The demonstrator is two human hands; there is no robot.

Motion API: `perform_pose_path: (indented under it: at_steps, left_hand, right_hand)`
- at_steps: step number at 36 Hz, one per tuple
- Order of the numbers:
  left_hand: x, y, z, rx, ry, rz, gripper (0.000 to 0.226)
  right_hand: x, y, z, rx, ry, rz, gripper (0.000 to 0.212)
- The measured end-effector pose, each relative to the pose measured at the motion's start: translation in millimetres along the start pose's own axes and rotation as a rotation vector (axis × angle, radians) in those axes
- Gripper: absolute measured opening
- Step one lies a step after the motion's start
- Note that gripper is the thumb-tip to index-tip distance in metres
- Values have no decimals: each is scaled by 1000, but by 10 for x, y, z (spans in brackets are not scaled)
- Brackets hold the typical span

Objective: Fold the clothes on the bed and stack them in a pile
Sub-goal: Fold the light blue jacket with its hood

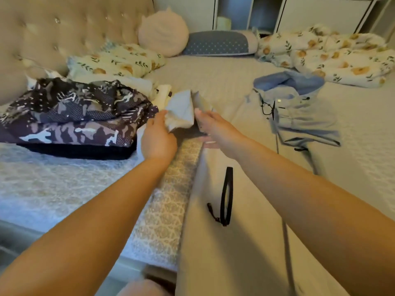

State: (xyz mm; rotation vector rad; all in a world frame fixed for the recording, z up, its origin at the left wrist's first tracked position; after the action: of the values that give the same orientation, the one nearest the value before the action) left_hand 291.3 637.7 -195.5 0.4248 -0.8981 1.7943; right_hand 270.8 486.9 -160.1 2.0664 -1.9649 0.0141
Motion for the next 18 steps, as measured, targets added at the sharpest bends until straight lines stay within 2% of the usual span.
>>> perform_pose_path:
  at_steps: [2, 3, 6, 8, 10, 12, 14, 16, 18]
  left_hand:
    - [-58, -49, 307, -44, 184, -58, 52]
    - [-97, -57, 480, -119, 240, -121, 49]
    - [-239, -82, 981, -401, 286, -293, 42]
    - [-330, -110, 1220, -557, 272, -373, 46]
    - [-435, -127, 1378, -744, 194, -376, 46]
    - [-541, -122, 1471, -866, 154, -304, 41]
    - [-660, -124, 1503, -826, 195, -209, 39]
    - [-843, -173, 1486, -715, 167, -143, 42]
    - [-1108, -273, 1408, -576, 6, -200, 50]
  right_hand:
    - [-59, -162, -182, 34, -109, 24, 74]
    - [-53, -236, -265, 76, -105, 96, 71]
    - [267, -385, -477, 205, 8, 419, 50]
    - [650, -409, -502, 226, 13, 490, 50]
    - [1136, -375, -456, 219, 6, 511, 39]
    - [1677, -327, -383, 153, 27, 641, 16]
    - [2262, -251, -213, 17, 34, 793, 30]
    - [2752, -97, 19, -119, 57, 936, 38]
    - [3107, 25, 294, -216, 13, 992, 41]
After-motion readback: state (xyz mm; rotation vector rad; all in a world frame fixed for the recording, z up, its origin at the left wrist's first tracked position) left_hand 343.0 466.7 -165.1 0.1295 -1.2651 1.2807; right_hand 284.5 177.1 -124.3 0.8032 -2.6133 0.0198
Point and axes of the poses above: each hand's wrist, its own y-axis away from the middle knuckle, its own x-axis out of the back of the hand, z = x × y, the point moved 2 cm from there along -y, towards the middle knuckle, and after that the axes turned 2 degrees about x, right-handed, at the moved point
